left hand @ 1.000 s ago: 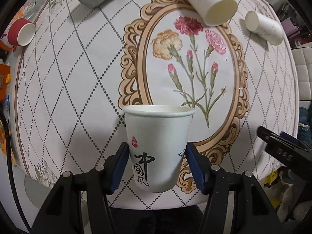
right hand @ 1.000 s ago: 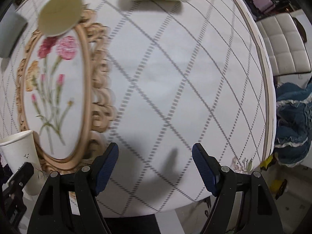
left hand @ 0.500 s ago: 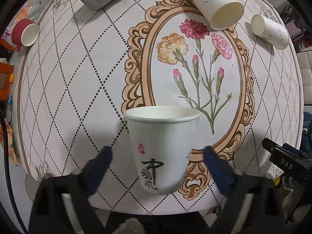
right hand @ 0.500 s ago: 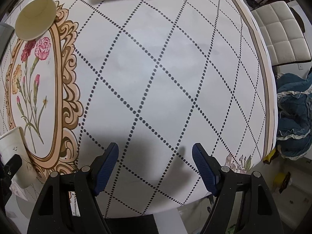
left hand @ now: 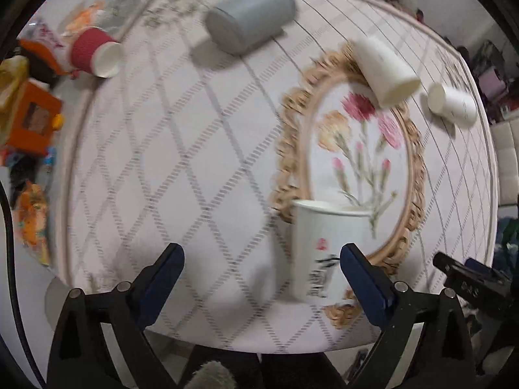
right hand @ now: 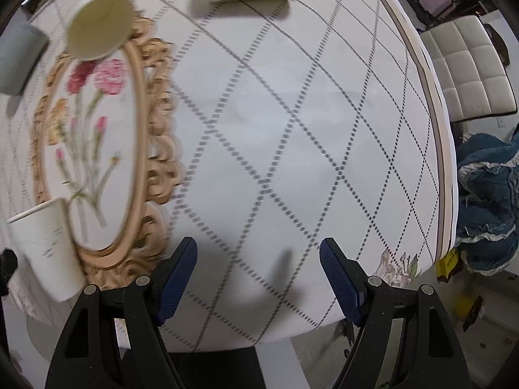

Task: Flip cup upright
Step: 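Close the right gripper on the white cup while the left gripper releases it, then lower the white cup upright onto the flower oval and open the right gripper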

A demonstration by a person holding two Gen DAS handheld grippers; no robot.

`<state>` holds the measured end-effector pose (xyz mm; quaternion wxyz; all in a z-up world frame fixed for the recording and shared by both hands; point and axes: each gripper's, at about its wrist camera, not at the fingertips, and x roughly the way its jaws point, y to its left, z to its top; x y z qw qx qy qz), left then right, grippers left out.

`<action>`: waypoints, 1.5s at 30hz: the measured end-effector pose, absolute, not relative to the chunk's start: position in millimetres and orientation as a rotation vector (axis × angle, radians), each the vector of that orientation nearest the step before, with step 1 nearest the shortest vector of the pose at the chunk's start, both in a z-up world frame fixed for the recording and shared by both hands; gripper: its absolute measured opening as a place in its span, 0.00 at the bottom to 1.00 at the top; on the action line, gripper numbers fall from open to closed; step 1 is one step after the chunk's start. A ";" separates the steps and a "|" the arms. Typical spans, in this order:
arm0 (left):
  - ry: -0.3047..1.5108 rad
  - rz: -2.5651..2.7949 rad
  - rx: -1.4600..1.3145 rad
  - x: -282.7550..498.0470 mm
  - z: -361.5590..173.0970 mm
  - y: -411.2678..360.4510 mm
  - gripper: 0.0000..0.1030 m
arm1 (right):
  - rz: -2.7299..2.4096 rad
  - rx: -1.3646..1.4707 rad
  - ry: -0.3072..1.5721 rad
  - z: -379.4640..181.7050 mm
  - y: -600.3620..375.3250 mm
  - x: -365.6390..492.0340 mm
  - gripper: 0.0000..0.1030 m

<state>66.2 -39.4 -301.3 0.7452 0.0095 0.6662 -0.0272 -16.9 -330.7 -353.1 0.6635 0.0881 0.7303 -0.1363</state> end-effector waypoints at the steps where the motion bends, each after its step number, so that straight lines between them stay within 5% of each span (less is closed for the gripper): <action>1: 1.437 -0.051 0.022 65.6 -296.8 -30.8 0.96 | -0.293 0.201 1.648 -348.0 -322.3 -16.5 0.77; 16: 1.427 0.093 0.162 48.7 -334.4 37.5 1.00 | -0.039 0.065 1.605 -305.3 -157.3 24.8 0.77; 29: 1.506 0.115 0.138 41.1 -359.6 56.6 1.00 | -0.057 0.003 1.639 -328.3 -127.6 47.8 0.76; 37: 1.540 0.121 0.149 42.2 -368.3 56.5 1.00 | -0.041 -0.003 1.662 -342.3 -120.4 50.6 0.60; 45: 1.565 0.126 0.134 46.8 -378.5 61.7 1.00 | -0.029 -0.007 1.668 -345.1 -119.9 50.4 0.59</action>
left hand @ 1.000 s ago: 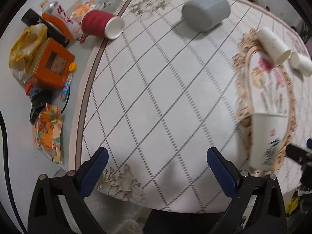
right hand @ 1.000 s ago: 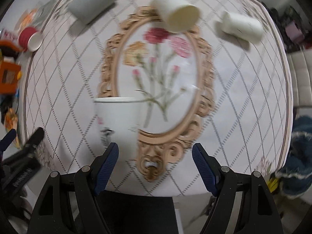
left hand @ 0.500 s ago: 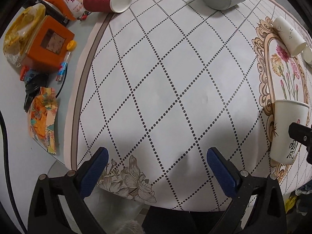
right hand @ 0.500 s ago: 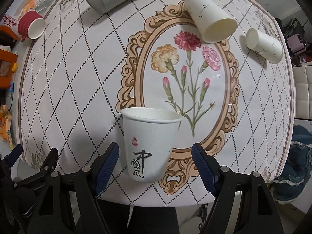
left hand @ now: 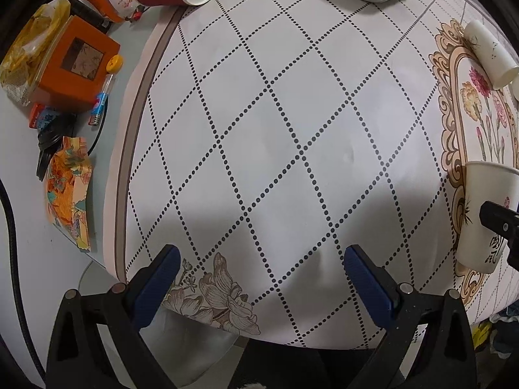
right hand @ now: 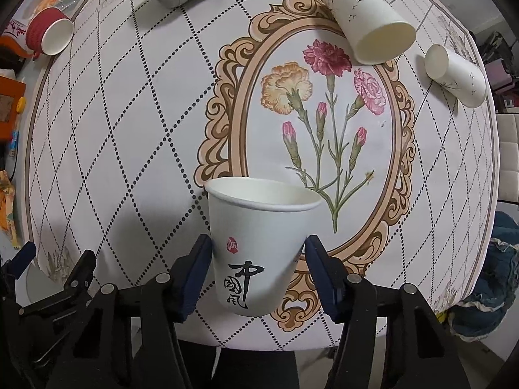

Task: Flip cup upright
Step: 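Lower the white cup upright onto the flower oval and open the right gripper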

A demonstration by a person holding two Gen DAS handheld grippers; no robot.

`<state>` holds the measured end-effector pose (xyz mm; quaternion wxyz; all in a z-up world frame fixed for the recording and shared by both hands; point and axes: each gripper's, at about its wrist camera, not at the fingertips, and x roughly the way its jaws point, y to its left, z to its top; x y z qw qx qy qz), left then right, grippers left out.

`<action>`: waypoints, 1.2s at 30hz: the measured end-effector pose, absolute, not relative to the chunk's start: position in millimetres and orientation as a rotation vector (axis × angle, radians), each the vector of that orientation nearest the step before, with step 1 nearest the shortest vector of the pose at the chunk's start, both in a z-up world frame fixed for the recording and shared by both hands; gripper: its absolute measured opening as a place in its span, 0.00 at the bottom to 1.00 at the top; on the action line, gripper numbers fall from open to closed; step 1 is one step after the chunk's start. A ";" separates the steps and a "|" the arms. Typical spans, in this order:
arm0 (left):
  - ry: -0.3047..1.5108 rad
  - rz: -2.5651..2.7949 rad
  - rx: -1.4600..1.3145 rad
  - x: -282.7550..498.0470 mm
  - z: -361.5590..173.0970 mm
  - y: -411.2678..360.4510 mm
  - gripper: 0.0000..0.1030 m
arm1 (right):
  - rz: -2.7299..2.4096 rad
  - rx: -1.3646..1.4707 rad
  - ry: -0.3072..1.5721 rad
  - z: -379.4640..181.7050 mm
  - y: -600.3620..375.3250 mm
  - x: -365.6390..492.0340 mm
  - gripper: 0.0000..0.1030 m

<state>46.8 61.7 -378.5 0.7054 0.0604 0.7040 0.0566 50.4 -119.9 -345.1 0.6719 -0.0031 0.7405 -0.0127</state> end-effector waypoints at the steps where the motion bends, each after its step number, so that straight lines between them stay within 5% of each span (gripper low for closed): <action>1: 1.567 0.126 0.134 48.4 -380.1 63.5 1.00 | -0.025 -0.007 1.665 -344.1 -118.8 49.9 0.59; 10: 1.611 0.128 0.083 62.3 -380.1 68.6 1.00 | 0.034 0.089 1.529 -315.0 -132.1 57.8 0.58; 23: 1.598 0.190 0.092 116.4 -397.1 58.5 1.00 | -0.056 0.021 1.042 -297.0 -133.1 102.3 0.58; 36: 1.580 0.194 0.164 121.5 -389.2 25.8 1.00 | -0.042 -0.030 0.951 -319.9 -137.1 77.8 0.58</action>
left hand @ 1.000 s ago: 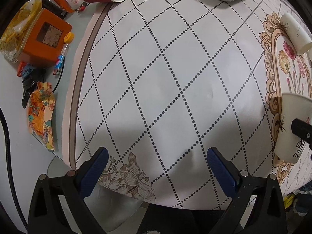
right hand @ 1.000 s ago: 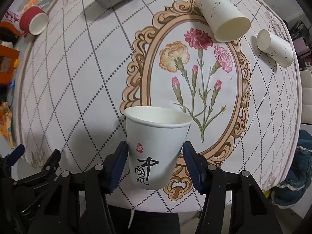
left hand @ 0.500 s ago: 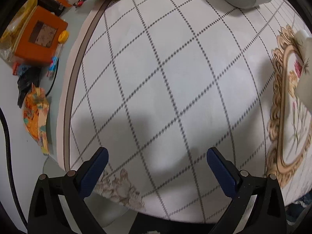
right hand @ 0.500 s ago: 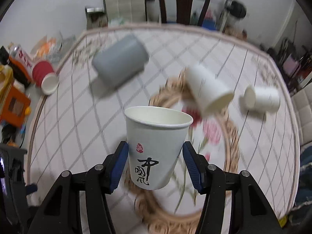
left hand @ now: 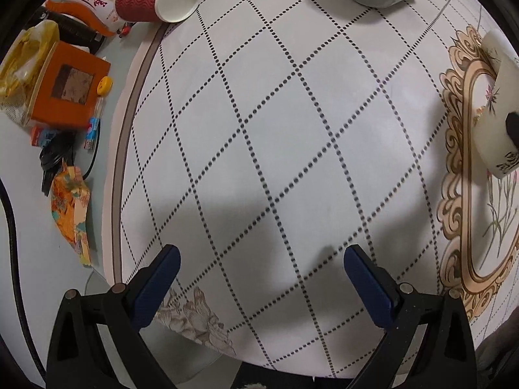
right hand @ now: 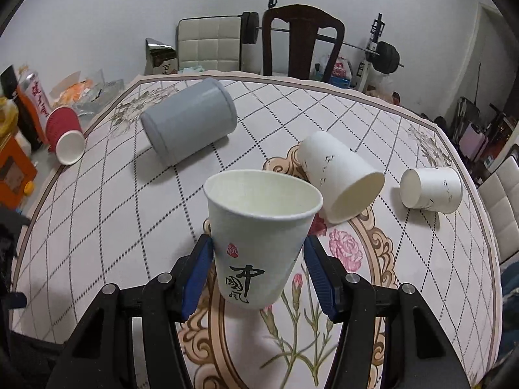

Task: Flip cup upright

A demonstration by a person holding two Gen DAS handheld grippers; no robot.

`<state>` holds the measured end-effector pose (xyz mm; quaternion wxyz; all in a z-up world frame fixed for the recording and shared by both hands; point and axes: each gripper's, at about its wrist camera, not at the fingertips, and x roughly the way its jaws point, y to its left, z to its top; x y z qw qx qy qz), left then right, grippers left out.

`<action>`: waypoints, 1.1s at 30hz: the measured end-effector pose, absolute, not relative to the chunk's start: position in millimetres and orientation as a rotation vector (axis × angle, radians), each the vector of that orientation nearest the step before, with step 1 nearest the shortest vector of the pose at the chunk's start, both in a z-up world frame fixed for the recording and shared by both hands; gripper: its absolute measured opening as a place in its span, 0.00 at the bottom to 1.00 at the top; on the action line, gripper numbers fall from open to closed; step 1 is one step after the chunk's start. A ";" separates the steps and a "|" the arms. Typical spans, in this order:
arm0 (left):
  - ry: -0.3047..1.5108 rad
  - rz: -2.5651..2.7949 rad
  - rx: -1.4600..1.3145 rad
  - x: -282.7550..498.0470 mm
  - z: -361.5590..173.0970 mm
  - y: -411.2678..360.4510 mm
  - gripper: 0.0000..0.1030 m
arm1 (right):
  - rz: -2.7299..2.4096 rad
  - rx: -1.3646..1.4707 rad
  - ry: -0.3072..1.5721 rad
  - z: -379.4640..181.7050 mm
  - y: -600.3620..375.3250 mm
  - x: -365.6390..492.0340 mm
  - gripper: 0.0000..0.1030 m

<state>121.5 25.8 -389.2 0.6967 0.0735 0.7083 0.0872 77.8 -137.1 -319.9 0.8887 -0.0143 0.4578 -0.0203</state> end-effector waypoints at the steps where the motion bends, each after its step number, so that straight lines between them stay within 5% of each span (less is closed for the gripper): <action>1: 1.577 0.196 0.161 117.0 -387.7 26.4 1.00 | -0.036 -0.029 0.957 -320.7 -137.8 74.7 0.59; 9: 1.544 0.215 0.134 89.0 -362.5 24.4 1.00 | 0.010 0.016 1.076 -333.2 -152.7 54.6 0.61; 18: 1.447 0.167 0.141 42.8 -307.9 20.9 1.00 | -0.037 0.036 1.136 -300.0 -173.4 13.7 0.88; 22: 1.368 0.105 0.138 27.7 -267.7 13.9 1.00 | -0.085 0.048 1.133 -260.6 -184.1 -6.5 0.99; 33: 1.101 -0.077 0.127 -28.4 -127.3 -0.1 1.00 | -0.235 0.051 0.997 -107.5 -196.5 -85.4 1.00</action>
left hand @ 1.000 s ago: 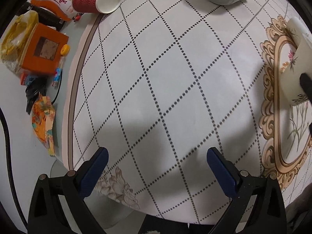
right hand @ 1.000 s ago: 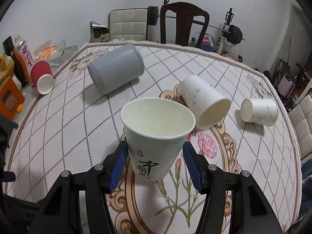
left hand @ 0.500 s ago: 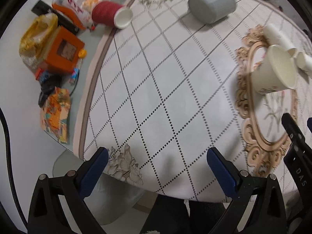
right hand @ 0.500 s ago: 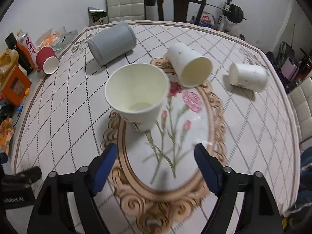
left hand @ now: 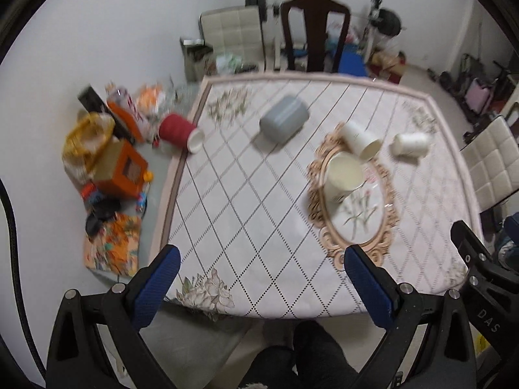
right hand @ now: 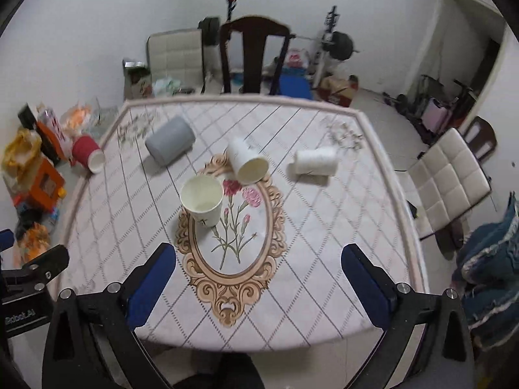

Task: Flip cup upright

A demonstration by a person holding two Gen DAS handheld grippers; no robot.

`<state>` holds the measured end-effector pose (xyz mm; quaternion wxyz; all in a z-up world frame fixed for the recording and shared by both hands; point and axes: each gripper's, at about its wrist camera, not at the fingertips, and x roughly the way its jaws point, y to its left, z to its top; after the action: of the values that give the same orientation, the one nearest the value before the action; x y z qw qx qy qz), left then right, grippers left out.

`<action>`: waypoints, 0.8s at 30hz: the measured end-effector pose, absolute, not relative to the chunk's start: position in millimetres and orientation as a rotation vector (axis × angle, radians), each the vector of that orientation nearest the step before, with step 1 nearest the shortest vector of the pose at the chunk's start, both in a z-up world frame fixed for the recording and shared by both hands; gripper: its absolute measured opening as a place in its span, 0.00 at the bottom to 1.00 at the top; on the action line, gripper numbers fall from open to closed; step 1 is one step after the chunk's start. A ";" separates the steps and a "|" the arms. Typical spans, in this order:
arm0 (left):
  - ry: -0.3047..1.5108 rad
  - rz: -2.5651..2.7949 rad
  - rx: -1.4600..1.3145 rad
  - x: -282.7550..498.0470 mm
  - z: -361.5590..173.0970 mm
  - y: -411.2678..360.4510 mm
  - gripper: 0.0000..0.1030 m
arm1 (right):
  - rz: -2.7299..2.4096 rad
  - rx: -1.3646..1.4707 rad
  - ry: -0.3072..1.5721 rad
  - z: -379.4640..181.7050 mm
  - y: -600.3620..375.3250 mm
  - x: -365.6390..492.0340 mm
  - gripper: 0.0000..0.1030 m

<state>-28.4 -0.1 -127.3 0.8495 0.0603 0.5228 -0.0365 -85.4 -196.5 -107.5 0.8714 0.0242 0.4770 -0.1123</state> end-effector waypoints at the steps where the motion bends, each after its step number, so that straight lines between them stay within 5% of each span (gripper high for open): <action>1: 1.090 -0.085 0.125 -31.9 -120.1 0.1 1.00 | -0.248 0.060 0.989 -92.7 -197.0 -94.7 1.00; 13: 0.971 -0.082 0.103 -80.3 -53.3 7.1 1.00 | -0.264 0.088 0.900 4.1 -193.4 -159.0 1.00; 24: 0.938 -0.054 0.087 -103.7 -30.3 -0.8 1.00 | -0.210 0.091 0.856 36.6 -202.0 -179.1 1.00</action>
<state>-103.7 -0.8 -30.3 0.8907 0.0417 0.4519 -0.0261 -179.1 -202.0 36.6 0.9035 0.0441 0.4141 -0.1014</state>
